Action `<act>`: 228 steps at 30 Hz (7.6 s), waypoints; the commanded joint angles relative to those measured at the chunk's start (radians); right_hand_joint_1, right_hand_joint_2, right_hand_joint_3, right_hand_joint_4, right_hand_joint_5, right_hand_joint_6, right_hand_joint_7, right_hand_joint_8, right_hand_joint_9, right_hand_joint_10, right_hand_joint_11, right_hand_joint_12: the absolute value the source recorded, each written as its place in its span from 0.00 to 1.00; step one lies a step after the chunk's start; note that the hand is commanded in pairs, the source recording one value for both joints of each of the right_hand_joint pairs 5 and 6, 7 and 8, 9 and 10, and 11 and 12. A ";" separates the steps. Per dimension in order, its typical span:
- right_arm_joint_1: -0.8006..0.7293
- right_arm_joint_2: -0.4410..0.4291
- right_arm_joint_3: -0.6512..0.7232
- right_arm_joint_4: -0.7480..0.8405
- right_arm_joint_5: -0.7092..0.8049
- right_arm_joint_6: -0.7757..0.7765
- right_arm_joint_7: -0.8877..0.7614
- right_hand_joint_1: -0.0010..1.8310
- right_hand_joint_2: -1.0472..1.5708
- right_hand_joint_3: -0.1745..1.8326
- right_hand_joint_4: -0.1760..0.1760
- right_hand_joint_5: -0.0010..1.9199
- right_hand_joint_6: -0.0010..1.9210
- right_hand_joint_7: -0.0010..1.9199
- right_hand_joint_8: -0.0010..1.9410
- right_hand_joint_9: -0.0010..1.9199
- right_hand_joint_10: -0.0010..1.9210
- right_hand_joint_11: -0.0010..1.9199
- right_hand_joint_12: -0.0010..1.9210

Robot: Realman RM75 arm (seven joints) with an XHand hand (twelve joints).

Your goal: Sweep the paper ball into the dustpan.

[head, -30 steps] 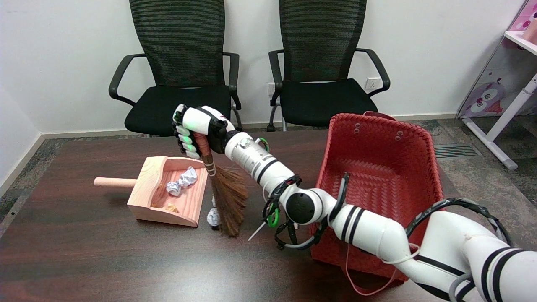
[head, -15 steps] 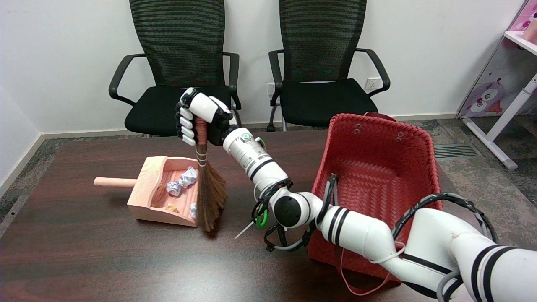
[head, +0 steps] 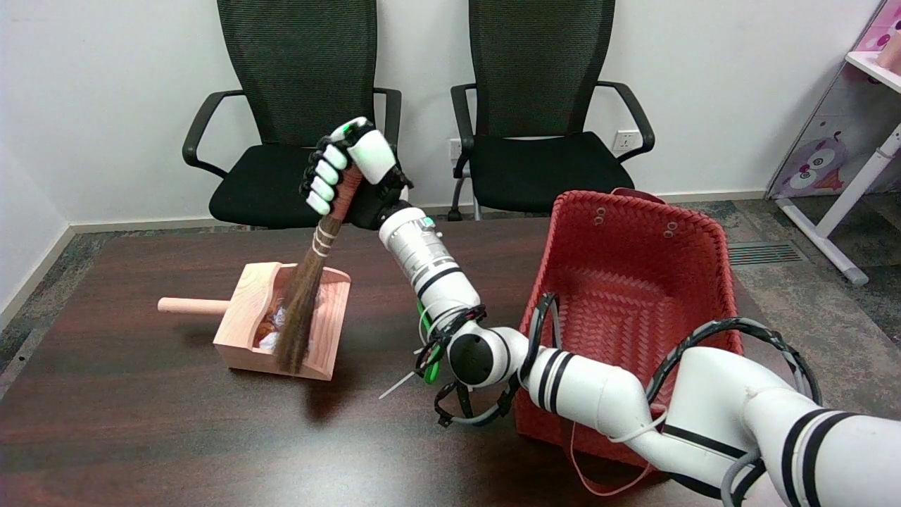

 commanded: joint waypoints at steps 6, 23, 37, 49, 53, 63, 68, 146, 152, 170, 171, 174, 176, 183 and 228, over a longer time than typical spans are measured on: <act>-0.042 0.124 -0.036 -0.194 -0.004 -0.204 0.340 0.42 0.74 0.90 0.46 1.00 1.00 1.00 0.99 1.00 1.00 1.00 1.00; -0.143 0.371 -0.017 -0.532 0.025 -0.131 -0.322 0.41 0.80 1.00 0.46 1.00 1.00 1.00 0.99 1.00 1.00 1.00 1.00; -0.349 0.391 0.056 -0.775 0.189 -0.126 -0.917 0.40 0.95 1.00 0.52 1.00 1.00 1.00 0.99 1.00 1.00 1.00 1.00; -0.474 0.398 0.133 -0.897 0.135 0.014 -0.919 0.41 1.00 1.00 0.55 1.00 1.00 1.00 0.99 1.00 1.00 1.00 1.00; -0.466 0.389 0.141 -0.889 0.105 0.103 -0.920 0.42 1.00 1.00 0.61 1.00 1.00 1.00 0.99 1.00 1.00 1.00 1.00; -0.438 0.387 0.327 -0.940 -0.005 0.377 -0.920 0.45 1.00 1.00 0.63 1.00 1.00 1.00 0.99 1.00 1.00 1.00 1.00; -0.418 0.385 0.386 -0.981 -0.095 0.499 -0.920 0.45 1.00 1.00 0.63 1.00 1.00 1.00 0.99 1.00 1.00 1.00 1.00; -0.628 -0.595 0.742 -0.632 -1.087 0.592 -0.919 0.47 1.00 1.00 0.58 1.00 1.00 1.00 0.99 1.00 1.00 1.00 1.00; -0.594 -0.589 0.741 -0.565 -1.087 0.566 -0.919 0.47 1.00 1.00 0.59 1.00 1.00 1.00 0.99 1.00 1.00 1.00 1.00; -0.391 -0.461 0.494 -0.184 -0.775 0.172 -0.916 0.39 0.91 1.00 0.57 1.00 1.00 1.00 0.99 1.00 1.00 1.00 1.00; -0.367 -0.449 0.457 -0.153 -0.744 0.132 -0.916 0.38 0.90 1.00 0.55 1.00 1.00 1.00 0.99 1.00 1.00 1.00 1.00; -0.310 -0.409 0.337 -0.063 -0.634 0.002 -0.911 0.36 0.88 1.00 0.49 1.00 1.00 1.00 0.99 1.00 1.00 1.00 1.00; -0.277 -0.388 0.265 -0.019 -0.538 -0.054 -0.901 0.35 0.88 1.00 0.47 1.00 1.00 1.00 0.99 1.00 1.00 1.00 1.00; -0.202 -0.363 0.148 0.078 -0.323 -0.187 -0.724 0.32 0.84 1.00 0.49 1.00 1.00 1.00 0.99 1.00 1.00 1.00 1.00; -0.236 0.140 0.073 -0.616 -0.093 -0.022 -0.916 0.41 0.83 1.00 0.48 1.00 1.00 1.00 0.99 1.00 1.00 1.00 1.00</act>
